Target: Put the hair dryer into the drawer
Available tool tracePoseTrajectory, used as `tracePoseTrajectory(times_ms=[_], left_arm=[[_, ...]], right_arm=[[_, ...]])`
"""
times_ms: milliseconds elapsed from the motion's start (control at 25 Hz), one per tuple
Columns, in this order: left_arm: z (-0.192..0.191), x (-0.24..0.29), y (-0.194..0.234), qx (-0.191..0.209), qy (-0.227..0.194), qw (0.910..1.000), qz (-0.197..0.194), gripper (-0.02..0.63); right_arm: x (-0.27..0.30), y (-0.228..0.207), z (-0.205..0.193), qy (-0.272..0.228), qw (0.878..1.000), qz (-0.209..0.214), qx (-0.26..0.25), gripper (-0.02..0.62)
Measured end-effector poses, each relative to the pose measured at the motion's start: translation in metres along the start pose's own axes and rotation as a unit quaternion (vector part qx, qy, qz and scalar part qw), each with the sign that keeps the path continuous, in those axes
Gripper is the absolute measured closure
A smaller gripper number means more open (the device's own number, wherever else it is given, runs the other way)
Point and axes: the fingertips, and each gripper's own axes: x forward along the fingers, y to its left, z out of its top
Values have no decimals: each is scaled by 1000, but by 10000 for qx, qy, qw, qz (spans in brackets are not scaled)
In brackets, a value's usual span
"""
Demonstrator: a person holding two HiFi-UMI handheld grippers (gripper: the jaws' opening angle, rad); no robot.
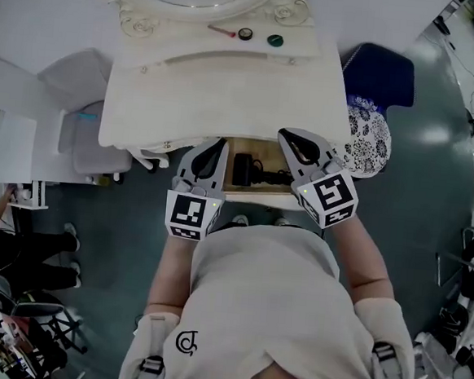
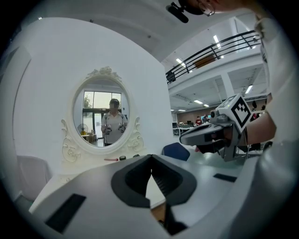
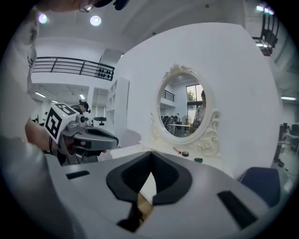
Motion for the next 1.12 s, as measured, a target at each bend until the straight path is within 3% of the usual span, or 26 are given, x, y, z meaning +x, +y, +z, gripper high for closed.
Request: tracePoseTrajectory(times_ms=[360, 1120], left_arm=[[19, -8, -4, -175, -172, 9997, -3, 594], [29, -25, -3, -309, -366, 9988, 119, 594]], right_arm=[[-22, 2, 31, -839, 9961, -272, -62, 589], [-25, 17, 15, -759, 9964, -330, -154, 590]])
